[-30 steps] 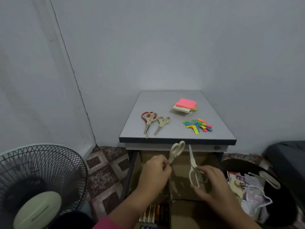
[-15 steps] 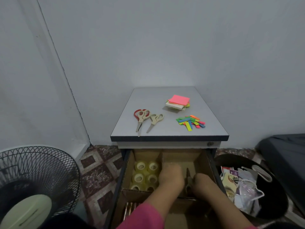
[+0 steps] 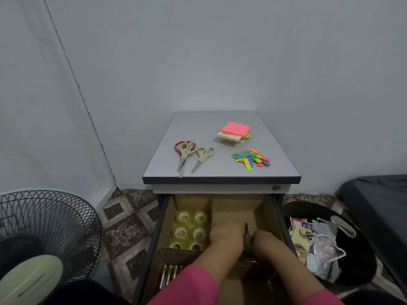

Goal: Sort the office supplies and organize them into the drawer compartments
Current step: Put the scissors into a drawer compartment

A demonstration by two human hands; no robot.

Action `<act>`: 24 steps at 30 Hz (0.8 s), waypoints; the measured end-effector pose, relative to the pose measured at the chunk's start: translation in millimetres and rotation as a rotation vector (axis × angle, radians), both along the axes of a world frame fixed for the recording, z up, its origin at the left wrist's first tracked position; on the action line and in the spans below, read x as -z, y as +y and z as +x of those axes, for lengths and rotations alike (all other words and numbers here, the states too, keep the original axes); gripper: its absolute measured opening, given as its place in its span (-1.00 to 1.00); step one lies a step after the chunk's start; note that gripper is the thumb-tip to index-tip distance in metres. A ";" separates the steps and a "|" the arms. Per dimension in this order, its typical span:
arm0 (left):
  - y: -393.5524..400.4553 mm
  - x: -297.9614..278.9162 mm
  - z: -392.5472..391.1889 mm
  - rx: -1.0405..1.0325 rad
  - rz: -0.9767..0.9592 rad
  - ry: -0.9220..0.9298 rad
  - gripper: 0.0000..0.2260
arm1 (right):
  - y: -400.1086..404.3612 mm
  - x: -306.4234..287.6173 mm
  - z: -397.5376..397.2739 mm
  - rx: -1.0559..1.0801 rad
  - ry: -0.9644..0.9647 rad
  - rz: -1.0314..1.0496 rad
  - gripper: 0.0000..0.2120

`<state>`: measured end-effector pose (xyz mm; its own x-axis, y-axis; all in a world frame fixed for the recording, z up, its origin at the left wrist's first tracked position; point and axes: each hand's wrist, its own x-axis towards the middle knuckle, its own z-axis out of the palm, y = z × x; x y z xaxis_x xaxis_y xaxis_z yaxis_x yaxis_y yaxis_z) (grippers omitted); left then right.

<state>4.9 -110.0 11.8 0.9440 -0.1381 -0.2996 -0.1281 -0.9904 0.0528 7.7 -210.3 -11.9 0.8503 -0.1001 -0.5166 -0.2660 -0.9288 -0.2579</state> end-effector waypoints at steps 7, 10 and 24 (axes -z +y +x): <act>76.6 -1.1 6.4 -0.228 -0.401 -0.443 -0.92 | -2.0 4.2 6.1 -0.064 0.007 -0.002 -0.69; 101.9 12.8 0.9 -0.301 -0.448 -0.445 -0.91 | 2.9 1.8 9.1 -0.100 -0.023 0.002 -0.70; 105.1 25.6 1.1 -0.328 -0.563 -0.411 -0.89 | 25.0 9.1 8.4 -0.101 -0.097 0.068 -0.80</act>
